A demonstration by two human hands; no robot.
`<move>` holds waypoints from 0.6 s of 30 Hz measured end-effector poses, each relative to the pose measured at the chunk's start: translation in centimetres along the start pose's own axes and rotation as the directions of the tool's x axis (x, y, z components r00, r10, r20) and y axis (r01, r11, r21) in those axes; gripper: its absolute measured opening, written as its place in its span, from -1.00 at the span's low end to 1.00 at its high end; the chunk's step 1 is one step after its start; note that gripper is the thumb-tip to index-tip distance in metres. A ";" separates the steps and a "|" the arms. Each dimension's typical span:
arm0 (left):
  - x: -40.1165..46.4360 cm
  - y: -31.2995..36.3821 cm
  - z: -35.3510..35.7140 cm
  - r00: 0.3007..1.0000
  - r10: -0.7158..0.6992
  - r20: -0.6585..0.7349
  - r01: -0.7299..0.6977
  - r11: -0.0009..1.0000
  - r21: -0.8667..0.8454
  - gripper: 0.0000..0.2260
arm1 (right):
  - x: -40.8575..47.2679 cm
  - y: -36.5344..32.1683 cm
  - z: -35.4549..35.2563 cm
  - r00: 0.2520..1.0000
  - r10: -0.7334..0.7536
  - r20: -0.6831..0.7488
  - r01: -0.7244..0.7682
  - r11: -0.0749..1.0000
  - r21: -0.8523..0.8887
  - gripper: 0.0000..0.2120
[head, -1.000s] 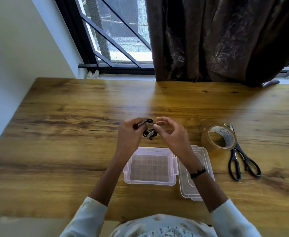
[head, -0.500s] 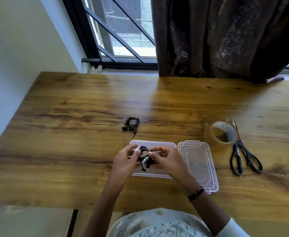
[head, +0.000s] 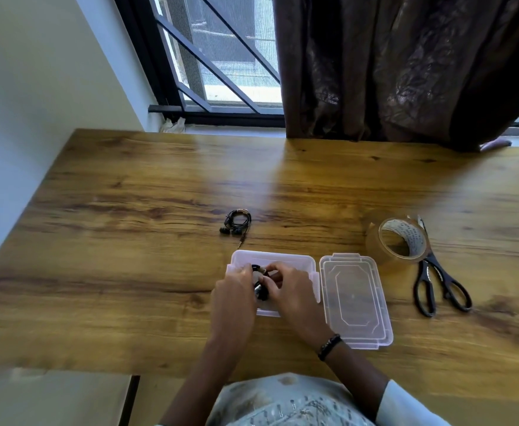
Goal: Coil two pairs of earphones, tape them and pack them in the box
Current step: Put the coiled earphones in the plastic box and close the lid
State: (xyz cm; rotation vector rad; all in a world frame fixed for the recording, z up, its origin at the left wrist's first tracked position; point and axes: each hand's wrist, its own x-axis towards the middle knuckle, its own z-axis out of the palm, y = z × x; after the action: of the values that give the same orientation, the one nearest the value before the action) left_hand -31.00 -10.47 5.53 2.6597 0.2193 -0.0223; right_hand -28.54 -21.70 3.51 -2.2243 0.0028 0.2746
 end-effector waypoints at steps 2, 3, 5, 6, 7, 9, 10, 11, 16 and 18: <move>-0.4 0.1 0.0 0.999 0.037 -0.019 -0.037 0.999 -0.004 -0.89 | 0.0 0.1 0.1 1.000 -0.020 -0.010 0.019 0.999 -0.033 -0.86; -0.6 0.1 0.0 0.998 0.052 -0.033 -0.052 0.999 -0.004 -0.87 | 0.0 0.2 0.1 0.999 -0.027 -0.018 0.026 0.998 -0.054 -0.86; -0.7 0.0 -0.2 0.995 0.079 -0.063 -0.079 0.997 -0.006 -0.84 | 0.2 0.4 0.3 0.999 -0.040 -0.030 0.037 0.996 -0.080 -0.86; -0.6 -0.1 -0.3 0.992 0.098 -0.084 -0.099 0.995 -0.007 -0.81 | 0.3 0.4 0.4 0.999 -0.043 -0.032 0.040 0.995 -0.092 -0.85; -0.6 -0.2 -0.3 0.987 0.122 -0.103 -0.122 0.993 0.006 -0.79 | 0.3 0.4 0.4 0.999 -0.043 -0.030 0.039 0.993 -0.112 -0.85; -0.5 -0.4 -0.3 0.980 0.149 -0.130 -0.145 0.989 0.035 -0.79 | 0.3 0.5 0.3 0.999 -0.048 -0.023 0.044 0.985 -0.166 -0.85; -0.4 -0.7 -0.3 0.980 0.147 -0.135 -0.143 0.989 0.035 -0.79 | 0.3 0.6 0.2 0.998 -0.052 -0.019 0.047 0.982 -0.182 -0.86; -0.4 -1.0 -0.1 0.982 0.136 -0.130 -0.133 0.991 0.028 -0.79 | 0.3 0.6 0.2 0.998 -0.054 -0.016 0.050 0.981 -0.186 -0.88; 0.1 -2.2 0.4 0.989 0.122 -0.089 -0.127 0.990 -0.058 -0.82 | 0.3 0.5 -0.3 0.998 -0.066 -0.004 0.064 0.986 -0.155 -0.90; 0.5 -2.3 -0.1 0.984 0.132 -0.116 -0.149 0.977 -0.153 -0.88 | 0.3 0.2 -0.9 0.996 -0.076 -0.043 0.066 0.978 -0.200 -0.88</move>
State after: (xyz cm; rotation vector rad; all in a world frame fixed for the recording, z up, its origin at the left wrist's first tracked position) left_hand -30.91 -8.34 4.50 2.5103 0.0629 0.1749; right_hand -28.11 -22.52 3.84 -2.4238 -0.0800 0.1861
